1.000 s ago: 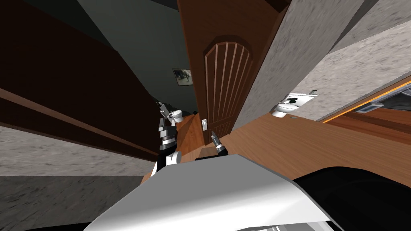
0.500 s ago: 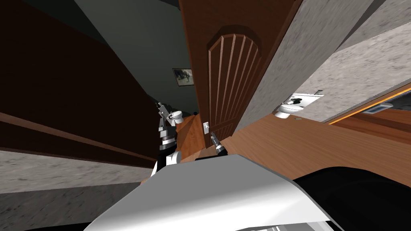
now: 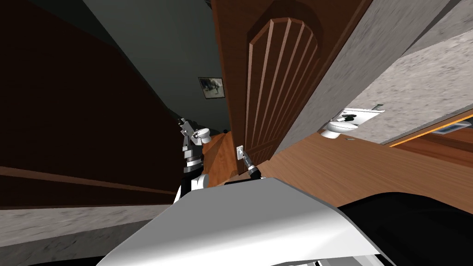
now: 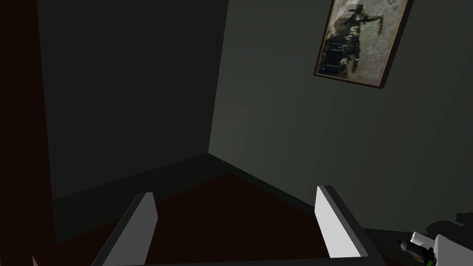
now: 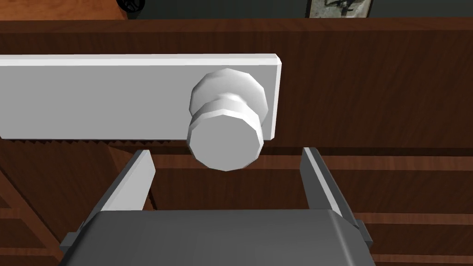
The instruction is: Push the door open
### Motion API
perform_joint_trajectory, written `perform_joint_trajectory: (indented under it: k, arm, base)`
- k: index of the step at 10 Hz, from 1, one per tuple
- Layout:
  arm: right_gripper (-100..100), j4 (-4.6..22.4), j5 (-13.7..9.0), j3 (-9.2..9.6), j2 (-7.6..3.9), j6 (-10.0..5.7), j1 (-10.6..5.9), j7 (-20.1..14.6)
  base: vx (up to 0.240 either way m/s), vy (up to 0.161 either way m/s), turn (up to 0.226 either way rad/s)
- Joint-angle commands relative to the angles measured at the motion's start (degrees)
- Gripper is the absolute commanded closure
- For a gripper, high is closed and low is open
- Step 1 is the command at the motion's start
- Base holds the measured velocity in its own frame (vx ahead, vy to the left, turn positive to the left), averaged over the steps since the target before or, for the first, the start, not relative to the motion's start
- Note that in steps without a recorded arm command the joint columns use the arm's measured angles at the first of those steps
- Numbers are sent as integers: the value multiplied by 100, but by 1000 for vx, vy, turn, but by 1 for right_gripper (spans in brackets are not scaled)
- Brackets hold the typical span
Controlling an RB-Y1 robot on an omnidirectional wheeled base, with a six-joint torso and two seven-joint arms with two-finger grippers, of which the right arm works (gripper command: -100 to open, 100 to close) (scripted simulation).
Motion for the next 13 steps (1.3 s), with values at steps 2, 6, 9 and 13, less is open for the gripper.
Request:
perform_joint_trajectory:
  k: [2, 6, 9, 13]
  arm:
    - [-100, 45, -11, -20, 66, 8, -44, 13]
    - [100, 45, -11, -20, 66, 8, -44, 13]
    - [100, 39, -33, -77, 49, 13, -98, 20]
    - [100, 67, -92, -224, -13, 33, -149, 38]
  base:
    - [144, 49, 13]
    - [-12, -6, 6]
    - [27, 14, -9]
    - [148, 75, -42]
